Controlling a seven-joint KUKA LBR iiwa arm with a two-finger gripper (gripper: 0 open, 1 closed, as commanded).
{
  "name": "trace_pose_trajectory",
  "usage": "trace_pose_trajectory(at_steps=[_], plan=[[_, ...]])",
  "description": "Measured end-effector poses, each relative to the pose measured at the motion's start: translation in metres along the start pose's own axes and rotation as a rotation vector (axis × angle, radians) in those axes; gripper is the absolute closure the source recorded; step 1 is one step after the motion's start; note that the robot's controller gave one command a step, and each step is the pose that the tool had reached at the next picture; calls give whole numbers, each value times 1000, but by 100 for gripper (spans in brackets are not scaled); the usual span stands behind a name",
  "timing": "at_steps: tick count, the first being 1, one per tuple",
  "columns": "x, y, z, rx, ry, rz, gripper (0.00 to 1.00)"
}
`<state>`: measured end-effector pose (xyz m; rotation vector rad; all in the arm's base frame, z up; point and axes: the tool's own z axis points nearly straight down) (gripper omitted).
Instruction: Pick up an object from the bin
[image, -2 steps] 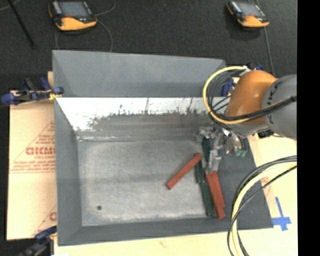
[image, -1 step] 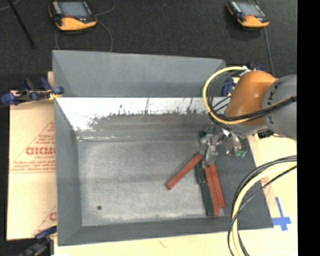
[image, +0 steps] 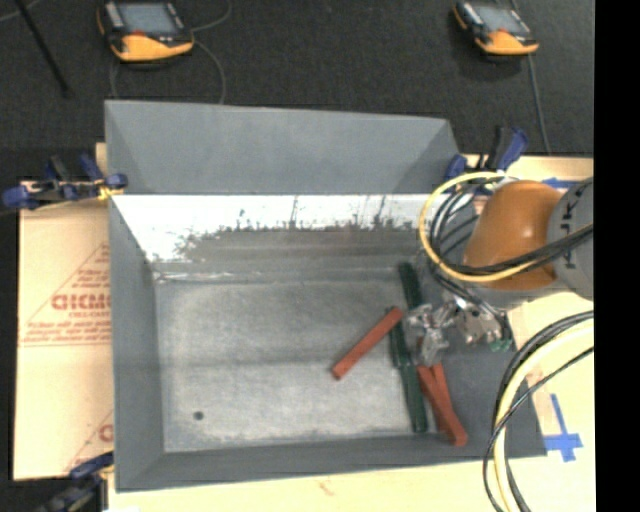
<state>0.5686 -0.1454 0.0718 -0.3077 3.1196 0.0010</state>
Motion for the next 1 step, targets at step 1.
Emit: trace_pose_trajectory(at_steps=[1], plan=[[-1, 0, 0, 1, -2, -1, 0]])
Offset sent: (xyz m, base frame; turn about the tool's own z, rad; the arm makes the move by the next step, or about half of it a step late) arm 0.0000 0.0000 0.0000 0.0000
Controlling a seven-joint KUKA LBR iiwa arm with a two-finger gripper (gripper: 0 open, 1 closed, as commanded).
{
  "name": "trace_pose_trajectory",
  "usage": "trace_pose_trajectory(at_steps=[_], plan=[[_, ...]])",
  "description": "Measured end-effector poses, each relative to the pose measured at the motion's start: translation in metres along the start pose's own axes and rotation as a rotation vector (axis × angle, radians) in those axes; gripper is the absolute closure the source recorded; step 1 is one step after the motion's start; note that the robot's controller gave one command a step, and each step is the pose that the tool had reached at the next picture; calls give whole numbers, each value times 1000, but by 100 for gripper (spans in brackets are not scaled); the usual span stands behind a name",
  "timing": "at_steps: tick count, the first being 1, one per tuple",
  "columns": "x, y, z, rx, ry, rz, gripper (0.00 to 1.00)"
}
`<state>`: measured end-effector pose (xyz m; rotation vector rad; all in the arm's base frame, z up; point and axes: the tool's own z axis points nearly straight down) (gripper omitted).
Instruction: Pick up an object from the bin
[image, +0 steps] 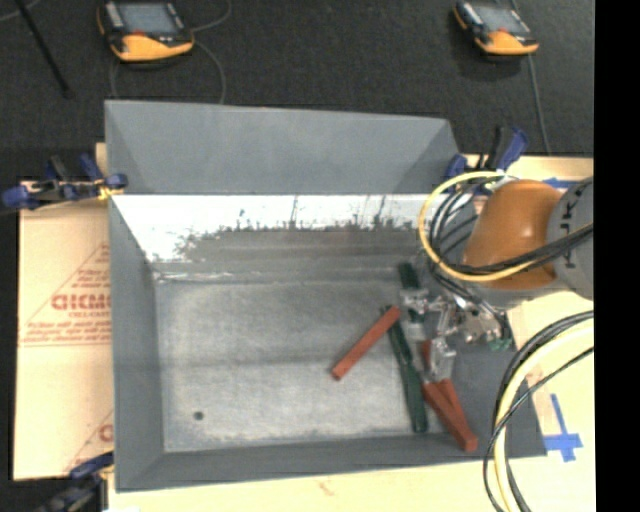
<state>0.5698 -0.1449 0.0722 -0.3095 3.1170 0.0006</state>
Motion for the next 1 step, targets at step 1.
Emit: trace_pose_trajectory(at_steps=[1], plan=[[-40, 42, -9, 0, 0, -5, 0]])
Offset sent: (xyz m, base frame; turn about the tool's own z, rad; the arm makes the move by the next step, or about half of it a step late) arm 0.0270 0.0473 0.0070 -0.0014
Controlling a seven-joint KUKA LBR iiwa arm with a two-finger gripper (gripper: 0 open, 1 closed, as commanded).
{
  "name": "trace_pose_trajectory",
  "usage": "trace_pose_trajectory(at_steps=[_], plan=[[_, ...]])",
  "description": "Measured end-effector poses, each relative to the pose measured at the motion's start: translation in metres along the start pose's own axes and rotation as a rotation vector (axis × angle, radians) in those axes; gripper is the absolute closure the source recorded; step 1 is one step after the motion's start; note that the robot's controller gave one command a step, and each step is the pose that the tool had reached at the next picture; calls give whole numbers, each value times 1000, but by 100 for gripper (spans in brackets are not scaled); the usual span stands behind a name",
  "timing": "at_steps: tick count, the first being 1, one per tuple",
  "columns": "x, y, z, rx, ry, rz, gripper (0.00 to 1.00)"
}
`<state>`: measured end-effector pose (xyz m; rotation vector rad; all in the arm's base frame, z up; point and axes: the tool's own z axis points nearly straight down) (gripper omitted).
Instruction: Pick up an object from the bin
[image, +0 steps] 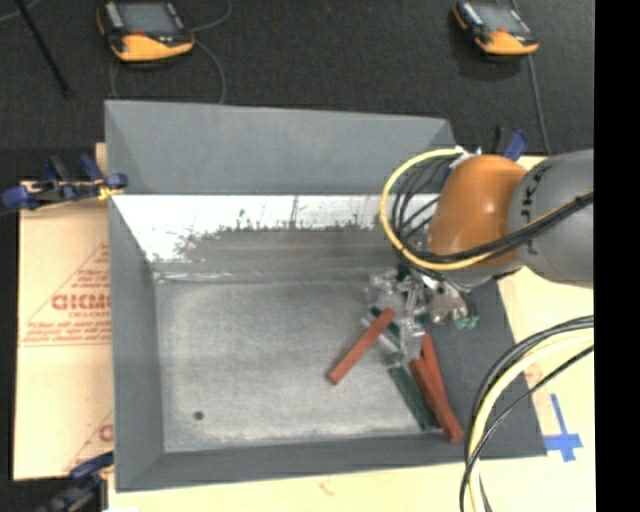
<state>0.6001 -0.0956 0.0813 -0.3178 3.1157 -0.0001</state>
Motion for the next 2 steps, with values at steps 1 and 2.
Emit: trace_pose_trajectory(at_steps=[1, 2], plan=[[2, -2, 1, 1, 3, 2, 100], [47, -8, -155, 5, -1, 46, 100]])
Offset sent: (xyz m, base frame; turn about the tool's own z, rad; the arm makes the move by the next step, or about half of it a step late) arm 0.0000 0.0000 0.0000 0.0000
